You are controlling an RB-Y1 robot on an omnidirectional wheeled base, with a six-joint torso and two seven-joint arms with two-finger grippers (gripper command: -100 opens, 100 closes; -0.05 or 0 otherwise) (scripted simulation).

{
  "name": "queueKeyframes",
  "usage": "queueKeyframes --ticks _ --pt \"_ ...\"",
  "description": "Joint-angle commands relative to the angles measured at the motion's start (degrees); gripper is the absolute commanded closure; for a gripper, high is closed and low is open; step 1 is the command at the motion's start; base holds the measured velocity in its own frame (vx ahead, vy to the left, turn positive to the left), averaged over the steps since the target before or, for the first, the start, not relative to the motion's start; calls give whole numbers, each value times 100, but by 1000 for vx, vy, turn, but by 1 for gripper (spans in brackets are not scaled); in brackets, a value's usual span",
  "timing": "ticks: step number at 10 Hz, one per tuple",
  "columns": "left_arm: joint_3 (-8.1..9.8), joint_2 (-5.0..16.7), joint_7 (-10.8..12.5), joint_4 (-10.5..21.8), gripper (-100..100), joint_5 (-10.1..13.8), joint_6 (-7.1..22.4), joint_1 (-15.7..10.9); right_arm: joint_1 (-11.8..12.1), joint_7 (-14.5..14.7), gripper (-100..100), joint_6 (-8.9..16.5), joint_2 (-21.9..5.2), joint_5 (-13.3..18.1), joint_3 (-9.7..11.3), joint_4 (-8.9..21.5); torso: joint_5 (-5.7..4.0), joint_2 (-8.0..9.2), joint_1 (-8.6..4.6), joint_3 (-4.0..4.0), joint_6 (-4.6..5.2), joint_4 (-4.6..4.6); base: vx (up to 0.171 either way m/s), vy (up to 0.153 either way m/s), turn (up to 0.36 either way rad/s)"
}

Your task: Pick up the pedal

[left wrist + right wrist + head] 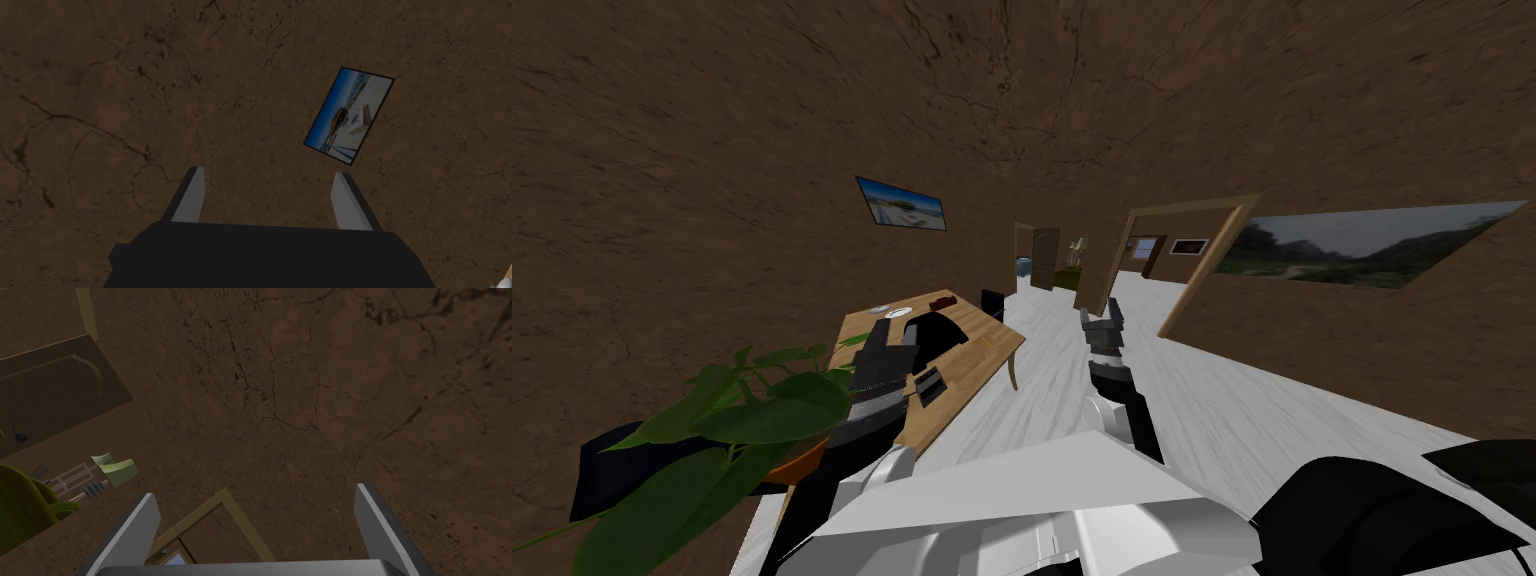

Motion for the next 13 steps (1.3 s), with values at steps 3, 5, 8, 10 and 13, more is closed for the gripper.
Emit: queueKeyframes --ticks 3,5,8,10,13 --pt "-5 406 -210 133 -100 93 241 160 -1 0 0 0 1 0 1 0 -3 18 -17 10 0 3 -47 -47 1" --pt "-12 681 -370 249 -100 169 428 280 -1 0 0 0 1 0 1 0 -4 27 -20 15 0 6 -68 -61 -11" --pt "-50 1179 -649 496 -100 326 775 507 -1 0 0 0 1 0 1 0 -6 26 -28 15 1 6 -61 -76 -28" --pt "-103 1542 -843 709 -100 462 1037 687 -1 0 0 0 1 0 1 0 -6 25 -27 15 0 6 -63 -89 -56" --pt "-184 1946 -1032 959 -100 624 1314 879 -1 0 0 0 1 0 1 0 -5 18 -21 11 0 5 -39 -65 -57"
